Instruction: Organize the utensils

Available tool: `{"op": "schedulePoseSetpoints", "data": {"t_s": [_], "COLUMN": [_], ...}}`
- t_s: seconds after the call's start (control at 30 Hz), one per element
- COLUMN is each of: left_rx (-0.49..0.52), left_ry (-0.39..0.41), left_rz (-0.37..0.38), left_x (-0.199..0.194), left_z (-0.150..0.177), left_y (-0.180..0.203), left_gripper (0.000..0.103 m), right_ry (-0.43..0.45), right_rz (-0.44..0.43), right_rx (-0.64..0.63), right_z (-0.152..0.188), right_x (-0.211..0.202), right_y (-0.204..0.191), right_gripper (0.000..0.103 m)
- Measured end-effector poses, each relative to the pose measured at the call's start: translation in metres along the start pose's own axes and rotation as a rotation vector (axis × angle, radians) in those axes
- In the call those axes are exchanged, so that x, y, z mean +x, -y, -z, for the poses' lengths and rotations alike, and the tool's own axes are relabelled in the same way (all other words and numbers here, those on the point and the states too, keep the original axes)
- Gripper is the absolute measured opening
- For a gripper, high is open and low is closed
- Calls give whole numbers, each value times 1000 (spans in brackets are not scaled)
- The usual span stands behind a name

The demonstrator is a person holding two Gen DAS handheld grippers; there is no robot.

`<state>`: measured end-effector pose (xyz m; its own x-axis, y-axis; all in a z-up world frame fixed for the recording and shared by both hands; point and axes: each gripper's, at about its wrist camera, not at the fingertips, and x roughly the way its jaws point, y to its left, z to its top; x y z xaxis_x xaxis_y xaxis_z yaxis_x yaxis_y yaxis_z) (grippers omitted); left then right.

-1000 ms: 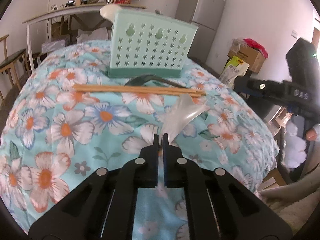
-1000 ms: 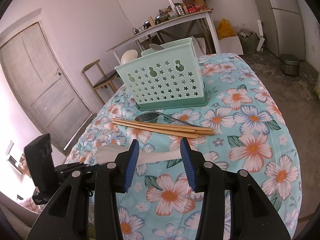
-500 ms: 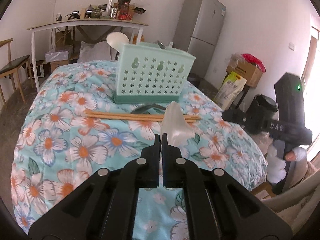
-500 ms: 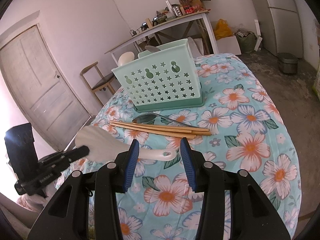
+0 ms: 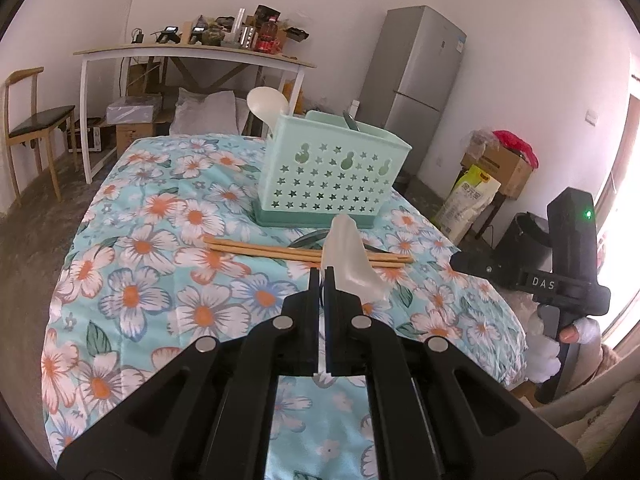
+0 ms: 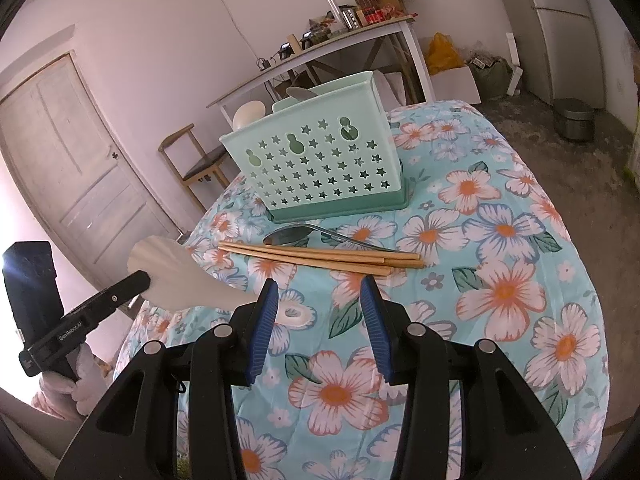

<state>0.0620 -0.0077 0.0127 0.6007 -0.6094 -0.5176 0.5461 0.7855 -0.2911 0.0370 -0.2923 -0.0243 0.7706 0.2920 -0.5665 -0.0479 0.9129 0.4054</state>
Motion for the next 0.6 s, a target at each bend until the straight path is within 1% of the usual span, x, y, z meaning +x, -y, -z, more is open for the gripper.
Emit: {"op": "schedulePoseSetpoints", "data": {"t_s": [0.17, 0.6], "left_rx": [-31, -67], "left_ry": [-2, 16], "left_rz": [-3, 4], "left_x": [-1, -5], "left_z": [1, 0], "left_y": [-9, -19], "left_gripper": [1, 1], "right_ry": [-5, -19], "right_rz": [-3, -7], "right_rx": [-7, -17], "right_z": [0, -1], "right_x": [2, 10], "right_y": [-3, -8], "right_gripper": [42, 42]}}
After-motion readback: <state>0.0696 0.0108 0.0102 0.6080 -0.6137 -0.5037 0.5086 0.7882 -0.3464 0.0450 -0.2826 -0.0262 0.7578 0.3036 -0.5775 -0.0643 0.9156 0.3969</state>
